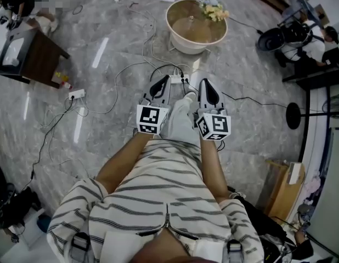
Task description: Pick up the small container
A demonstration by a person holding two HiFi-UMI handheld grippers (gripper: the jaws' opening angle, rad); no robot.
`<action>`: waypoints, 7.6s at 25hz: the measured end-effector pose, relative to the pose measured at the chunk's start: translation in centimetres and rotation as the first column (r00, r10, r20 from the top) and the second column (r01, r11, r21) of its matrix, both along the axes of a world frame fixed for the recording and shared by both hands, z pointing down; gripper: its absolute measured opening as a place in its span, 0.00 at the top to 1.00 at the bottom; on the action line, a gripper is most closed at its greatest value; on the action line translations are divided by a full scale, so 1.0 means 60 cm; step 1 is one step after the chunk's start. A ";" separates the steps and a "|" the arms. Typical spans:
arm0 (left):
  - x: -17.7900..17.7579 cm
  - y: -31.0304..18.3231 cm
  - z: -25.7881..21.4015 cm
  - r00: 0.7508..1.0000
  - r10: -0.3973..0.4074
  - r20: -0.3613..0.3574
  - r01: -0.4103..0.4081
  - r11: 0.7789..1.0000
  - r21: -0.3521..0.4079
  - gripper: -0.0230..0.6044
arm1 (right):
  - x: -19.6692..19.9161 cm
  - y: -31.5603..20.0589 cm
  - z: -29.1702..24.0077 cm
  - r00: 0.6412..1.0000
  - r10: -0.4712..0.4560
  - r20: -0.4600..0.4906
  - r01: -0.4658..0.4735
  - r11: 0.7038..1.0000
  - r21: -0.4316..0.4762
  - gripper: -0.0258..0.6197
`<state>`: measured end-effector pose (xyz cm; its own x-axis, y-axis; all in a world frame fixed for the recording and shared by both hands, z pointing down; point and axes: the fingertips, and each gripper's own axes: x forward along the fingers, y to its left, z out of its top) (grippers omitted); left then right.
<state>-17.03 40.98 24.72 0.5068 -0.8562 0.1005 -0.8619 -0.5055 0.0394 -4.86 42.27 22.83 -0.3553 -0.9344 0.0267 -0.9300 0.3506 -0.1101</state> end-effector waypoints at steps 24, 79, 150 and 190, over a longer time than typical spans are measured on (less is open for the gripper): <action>0.200 -0.539 0.045 0.999 -0.010 0.036 0.013 0.997 -0.074 0.97 | 0.180 -0.545 0.055 0.999 -0.031 0.014 0.032 0.995 -0.094 0.95; 0.284 -1.038 0.568 0.995 0.063 0.083 -0.026 0.920 -0.391 0.97 | 0.213 -0.941 0.570 0.995 0.086 0.052 -0.056 0.907 -0.417 0.95; 0.368 -1.284 0.974 0.950 0.148 0.277 -0.025 0.915 -0.402 0.46 | 0.249 -0.982 0.826 0.987 0.135 0.084 -0.073 0.853 -0.516 0.95; 0.283 -1.167 0.694 0.980 0.052 0.193 0.025 0.928 -0.373 0.44 | 0.233 -0.918 0.601 0.995 0.099 0.031 -0.077 0.906 -0.416 0.95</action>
<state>-0.02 -29.01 66.36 0.4556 -0.7309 0.5081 -0.8648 -0.4988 0.0578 9.10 -12.79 58.90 -0.2832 -0.8708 0.4017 -0.9444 0.1802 -0.2752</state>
